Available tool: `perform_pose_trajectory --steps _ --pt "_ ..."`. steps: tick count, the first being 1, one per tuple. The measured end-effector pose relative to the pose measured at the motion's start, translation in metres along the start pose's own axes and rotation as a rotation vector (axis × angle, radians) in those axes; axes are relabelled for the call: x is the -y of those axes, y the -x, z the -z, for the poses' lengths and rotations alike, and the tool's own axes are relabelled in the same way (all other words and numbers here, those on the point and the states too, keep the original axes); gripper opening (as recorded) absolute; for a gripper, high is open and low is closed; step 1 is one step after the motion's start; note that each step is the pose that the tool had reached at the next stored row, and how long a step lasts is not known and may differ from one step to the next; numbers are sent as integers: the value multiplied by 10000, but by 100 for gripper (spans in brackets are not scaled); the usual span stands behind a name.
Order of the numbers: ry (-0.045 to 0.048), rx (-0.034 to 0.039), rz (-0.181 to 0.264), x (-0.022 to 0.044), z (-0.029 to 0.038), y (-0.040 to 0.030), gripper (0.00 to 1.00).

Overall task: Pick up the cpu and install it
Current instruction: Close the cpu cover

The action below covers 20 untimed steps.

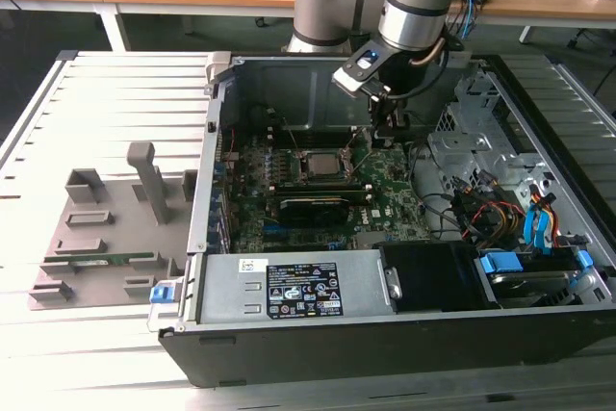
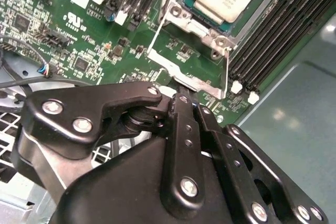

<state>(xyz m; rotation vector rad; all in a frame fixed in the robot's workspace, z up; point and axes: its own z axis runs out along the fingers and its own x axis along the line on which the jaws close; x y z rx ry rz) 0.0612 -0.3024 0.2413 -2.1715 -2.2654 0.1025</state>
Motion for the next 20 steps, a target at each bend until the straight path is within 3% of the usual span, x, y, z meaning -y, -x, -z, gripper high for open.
perform_pose_trajectory --steps 11,20 --pt "0 1 2 210 -10 -9 11" --pt "1 -1 1 331 -18 -14 11"
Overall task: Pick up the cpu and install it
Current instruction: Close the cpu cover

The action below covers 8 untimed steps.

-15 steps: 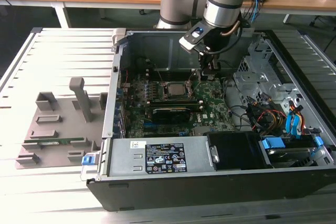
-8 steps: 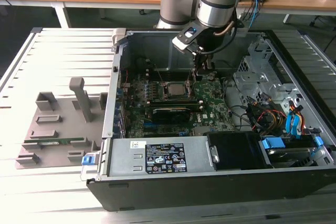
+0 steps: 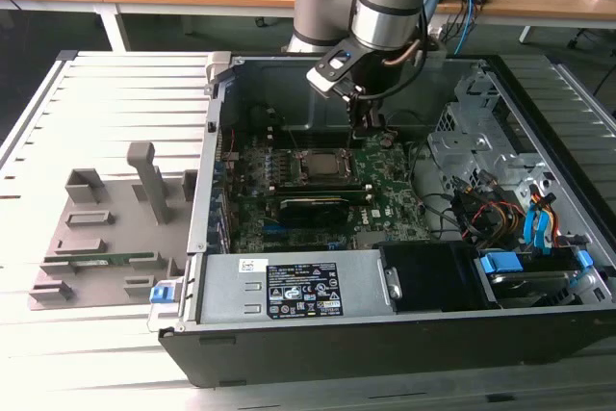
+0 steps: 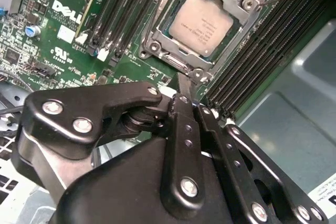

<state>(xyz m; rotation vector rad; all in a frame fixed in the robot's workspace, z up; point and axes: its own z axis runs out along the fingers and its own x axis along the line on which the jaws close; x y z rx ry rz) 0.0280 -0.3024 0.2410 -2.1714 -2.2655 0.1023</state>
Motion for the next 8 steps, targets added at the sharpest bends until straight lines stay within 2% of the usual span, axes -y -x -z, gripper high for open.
perform_pose_trajectory --steps 8 --pt "-1 2 0 66 -19 -4 11"
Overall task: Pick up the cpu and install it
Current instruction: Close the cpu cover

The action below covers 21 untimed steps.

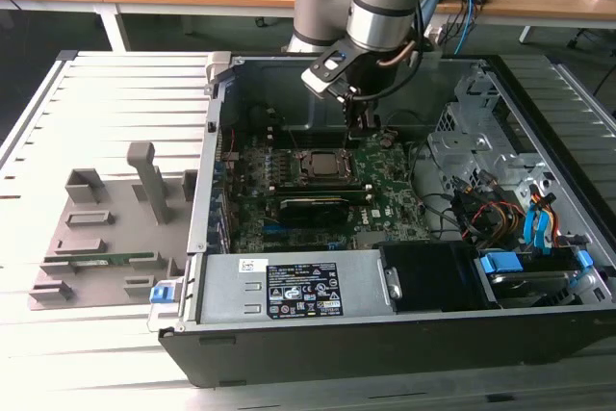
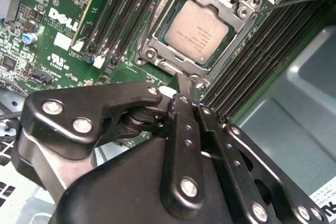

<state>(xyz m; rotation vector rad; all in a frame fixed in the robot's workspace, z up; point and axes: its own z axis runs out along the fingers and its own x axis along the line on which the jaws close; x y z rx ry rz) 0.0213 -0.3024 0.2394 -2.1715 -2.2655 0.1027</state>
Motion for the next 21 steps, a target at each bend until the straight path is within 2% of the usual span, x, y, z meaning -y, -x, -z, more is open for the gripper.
perform_pose_trajectory --steps 14,21 --pt "1 -2 0 202 -45 -10 11" --pt "1 -1 0 292 -113 -17 11"
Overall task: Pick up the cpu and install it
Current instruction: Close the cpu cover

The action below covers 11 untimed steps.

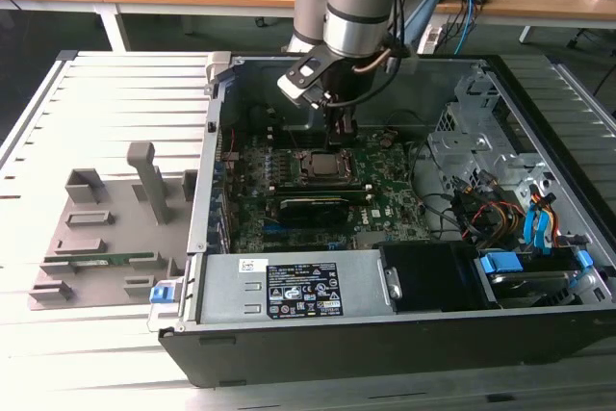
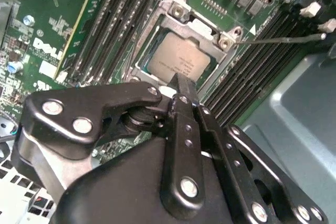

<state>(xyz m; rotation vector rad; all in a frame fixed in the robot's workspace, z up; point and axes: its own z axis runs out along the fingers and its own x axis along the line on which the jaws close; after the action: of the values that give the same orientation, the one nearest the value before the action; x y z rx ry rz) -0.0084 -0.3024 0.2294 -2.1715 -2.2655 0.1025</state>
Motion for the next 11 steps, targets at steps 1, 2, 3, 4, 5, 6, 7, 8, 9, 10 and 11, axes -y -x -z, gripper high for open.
perform_pose_trajectory --steps 1,2,3,4,5,6,7,8,9,10,11 --pt "0 0 0 15 -12 -1 11" --pt "0 -1 0 48 -55 -4 11" --pt "0 0 1 62 -75 -5 11" --pt "0 -1 0 76 -95 -5 11" --pt "0 -1 0 95 -119 -5 11" --pt "0 0 -1 109 -135 -5 11" --pt "0 -1 1 148 -165 -3 11" --pt "0 -3 0 183 -191 1 11" --pt "0 -6 0 212 -212 4 11" --pt "0 -7 0 223 -221 4 11" --pt "0 -9 0 235 -231 6 11"
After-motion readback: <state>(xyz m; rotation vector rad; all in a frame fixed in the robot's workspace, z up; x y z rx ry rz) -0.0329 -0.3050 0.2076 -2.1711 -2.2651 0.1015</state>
